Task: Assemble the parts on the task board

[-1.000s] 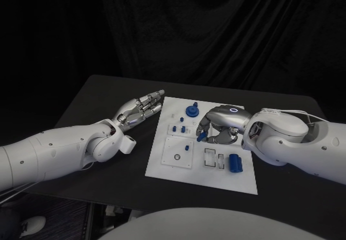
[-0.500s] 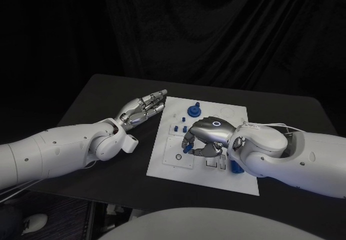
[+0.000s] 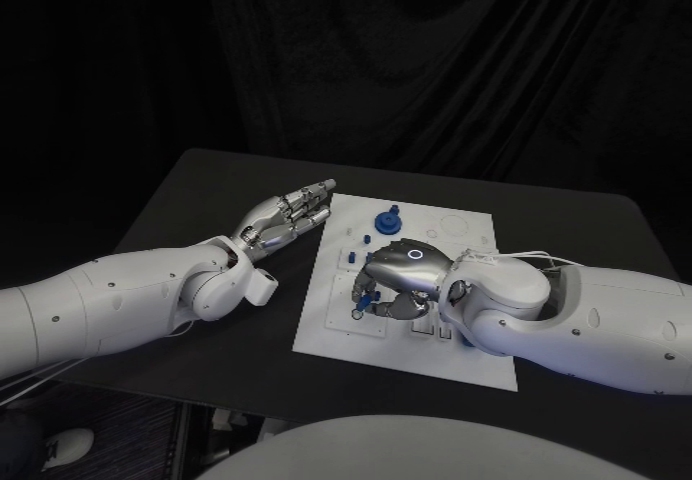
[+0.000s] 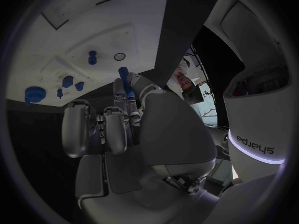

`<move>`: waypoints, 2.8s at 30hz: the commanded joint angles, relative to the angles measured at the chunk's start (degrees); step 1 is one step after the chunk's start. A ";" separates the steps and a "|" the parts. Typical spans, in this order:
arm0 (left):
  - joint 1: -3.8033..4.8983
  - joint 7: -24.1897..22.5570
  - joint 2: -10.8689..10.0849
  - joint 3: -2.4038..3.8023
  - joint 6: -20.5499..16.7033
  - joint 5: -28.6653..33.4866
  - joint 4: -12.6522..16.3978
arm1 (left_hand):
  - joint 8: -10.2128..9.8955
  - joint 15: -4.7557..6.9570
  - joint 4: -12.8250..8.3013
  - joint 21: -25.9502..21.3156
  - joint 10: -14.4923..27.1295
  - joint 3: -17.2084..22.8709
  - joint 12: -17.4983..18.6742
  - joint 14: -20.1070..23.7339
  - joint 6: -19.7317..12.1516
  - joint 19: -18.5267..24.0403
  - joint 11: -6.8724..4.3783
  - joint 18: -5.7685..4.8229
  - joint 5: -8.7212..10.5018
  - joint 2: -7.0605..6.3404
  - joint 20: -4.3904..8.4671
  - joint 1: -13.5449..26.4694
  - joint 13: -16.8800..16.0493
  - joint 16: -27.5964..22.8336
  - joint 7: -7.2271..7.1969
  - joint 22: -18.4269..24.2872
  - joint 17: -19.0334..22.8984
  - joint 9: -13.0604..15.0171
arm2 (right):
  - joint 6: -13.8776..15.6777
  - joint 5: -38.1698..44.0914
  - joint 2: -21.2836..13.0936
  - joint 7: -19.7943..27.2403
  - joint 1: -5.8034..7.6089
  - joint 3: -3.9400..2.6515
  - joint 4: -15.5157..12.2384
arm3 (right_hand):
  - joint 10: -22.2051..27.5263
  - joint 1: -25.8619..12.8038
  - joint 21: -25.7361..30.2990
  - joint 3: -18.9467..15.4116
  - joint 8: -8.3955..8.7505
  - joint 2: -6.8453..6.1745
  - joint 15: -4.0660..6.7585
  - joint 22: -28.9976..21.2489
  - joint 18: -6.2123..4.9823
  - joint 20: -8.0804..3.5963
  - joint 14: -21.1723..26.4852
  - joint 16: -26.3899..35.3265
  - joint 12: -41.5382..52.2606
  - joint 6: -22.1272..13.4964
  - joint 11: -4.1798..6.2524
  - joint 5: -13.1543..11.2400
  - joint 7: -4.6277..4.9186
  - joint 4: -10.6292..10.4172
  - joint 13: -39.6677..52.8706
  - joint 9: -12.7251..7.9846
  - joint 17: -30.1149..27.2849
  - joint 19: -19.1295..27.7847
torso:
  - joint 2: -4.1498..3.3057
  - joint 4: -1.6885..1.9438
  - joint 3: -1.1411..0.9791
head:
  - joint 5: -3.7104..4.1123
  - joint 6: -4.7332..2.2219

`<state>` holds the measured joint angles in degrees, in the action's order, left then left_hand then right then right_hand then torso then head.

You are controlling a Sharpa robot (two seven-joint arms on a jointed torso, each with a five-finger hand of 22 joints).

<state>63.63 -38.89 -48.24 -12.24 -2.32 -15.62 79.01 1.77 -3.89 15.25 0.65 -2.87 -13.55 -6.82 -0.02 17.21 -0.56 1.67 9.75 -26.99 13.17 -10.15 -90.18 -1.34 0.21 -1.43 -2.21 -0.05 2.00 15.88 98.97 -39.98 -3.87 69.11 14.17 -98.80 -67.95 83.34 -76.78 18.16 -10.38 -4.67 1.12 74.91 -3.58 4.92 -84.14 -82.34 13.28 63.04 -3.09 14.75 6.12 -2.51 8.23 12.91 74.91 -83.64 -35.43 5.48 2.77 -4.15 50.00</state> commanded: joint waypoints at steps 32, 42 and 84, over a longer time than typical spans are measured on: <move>-0.03 -4.17 0.76 0.06 1.29 0.34 -0.47 | 0.21 -0.22 -0.12 -0.11 0.03 0.54 -0.21 0.02 -0.26 0.04 0.58 0.45 -0.23 0.04 -0.37 -0.63 -0.03 -0.21 0.40 -0.08 0.05 0.02 | -4.88 3.53 3.94 -1.45 -2.19 -0.02 4.44 | 0.36 -0.68 -0.06 0.01 -1.34 0.04 0.05 11.07 0.54 0.01 -1.82 -0.10 -0.40 -0.14 0.13 -0.40 0.09 -0.12 -0.06 5.62 1.02 -0.17 | -0.09 -0.07 0.07 | -0.57 0.00; -0.03 -4.16 0.94 0.06 1.45 0.34 -0.65 | 0.19 -0.34 -0.17 -0.11 0.08 0.64 -0.16 0.02 -0.35 0.04 0.59 0.45 -0.25 0.10 -0.44 -0.74 -0.02 -0.21 0.42 -0.08 0.05 0.00 | -4.98 3.53 4.39 -1.40 -2.62 -0.02 5.13 | 0.33 -0.62 0.10 0.07 -1.29 0.11 0.04 11.02 0.50 0.03 -1.78 -0.02 -0.45 -0.24 0.13 -0.41 0.10 -0.06 -0.05 5.68 0.88 -0.10 | -0.12 -0.05 0.03 | -0.70 0.00; -0.05 -4.23 1.33 0.06 1.54 0.34 -1.51 | 0.18 -0.30 -0.28 -0.13 0.19 0.85 -0.07 0.02 -0.46 0.05 0.57 0.46 -0.28 0.18 -0.50 -0.90 0.00 -0.21 0.60 0.00 0.05 0.00 | 8.99 -1.35 -4.17 1.98 2.28 -0.06 -2.01 | 27.88 2.74 11.27 -9.01 6.10 -3.34 -3.60 8.16 -1.63 3.55 3.28 3.76 3.30 -31.15 -5.29 -7.27 -2.46 -12.07 2.17 -5.74 -5.82 6.08 | -0.09 -0.22 -0.05 | 0.18 0.00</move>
<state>63.63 -38.90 -46.97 -12.24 -1.12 -15.60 77.41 1.77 -3.89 14.93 0.64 -2.67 -12.92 -6.81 -0.02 16.79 -0.40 1.87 9.75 -26.99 13.37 -10.30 -90.38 -1.34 0.21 -1.01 -2.21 -0.09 1.96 19.03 101.18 -43.52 -3.32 70.79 14.14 -100.12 -40.11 85.60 -65.25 8.99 -4.02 -8.13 -2.46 74.90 -4.52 8.41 -80.98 -78.53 16.21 31.25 -8.61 7.12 3.49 -14.73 10.29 7.03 68.89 -77.49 -35.55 5.30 2.73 -4.08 50.00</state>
